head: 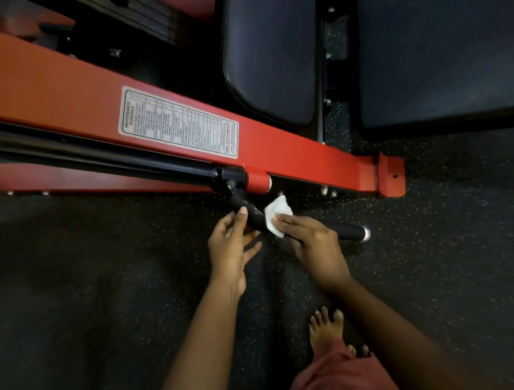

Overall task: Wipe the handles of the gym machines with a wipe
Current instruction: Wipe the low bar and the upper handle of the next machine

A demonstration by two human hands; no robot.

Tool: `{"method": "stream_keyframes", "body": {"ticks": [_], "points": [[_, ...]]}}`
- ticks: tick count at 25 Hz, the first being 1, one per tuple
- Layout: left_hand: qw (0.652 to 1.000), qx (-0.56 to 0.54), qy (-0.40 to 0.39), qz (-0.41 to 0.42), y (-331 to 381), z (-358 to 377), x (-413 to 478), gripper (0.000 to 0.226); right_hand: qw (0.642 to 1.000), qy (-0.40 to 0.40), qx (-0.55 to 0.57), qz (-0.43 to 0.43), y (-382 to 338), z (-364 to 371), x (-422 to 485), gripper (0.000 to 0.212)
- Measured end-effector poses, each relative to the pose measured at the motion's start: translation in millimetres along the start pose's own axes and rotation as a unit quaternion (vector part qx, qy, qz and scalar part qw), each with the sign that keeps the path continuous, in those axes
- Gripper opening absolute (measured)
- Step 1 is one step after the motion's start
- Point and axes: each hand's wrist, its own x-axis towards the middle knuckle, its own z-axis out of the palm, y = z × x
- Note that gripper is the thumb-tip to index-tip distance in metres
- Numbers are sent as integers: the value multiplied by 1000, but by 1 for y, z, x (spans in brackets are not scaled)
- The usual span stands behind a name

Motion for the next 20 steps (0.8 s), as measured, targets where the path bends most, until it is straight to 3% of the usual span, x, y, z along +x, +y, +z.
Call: {"method": "stream_keyframes", "body": {"ticks": [3,8,12,17,20], "points": [[1000,7,1,4,-4,4,4,42,998,47,-3,29,2,-3,-4,36],[999,21,24,21,-11,4,9,37,992,83,77,60,-62,21,25,32],[999,-22,27,28,-14,8,3,43,989,128,6,76,-15,19,-12,34],[970,123,84,193,-45,20,-17,76,984,115,-18,135,22,7,-10,32],[936,179,104,284,-61,28,-21,77,990,114,17,82,5,12,1,34]]}}
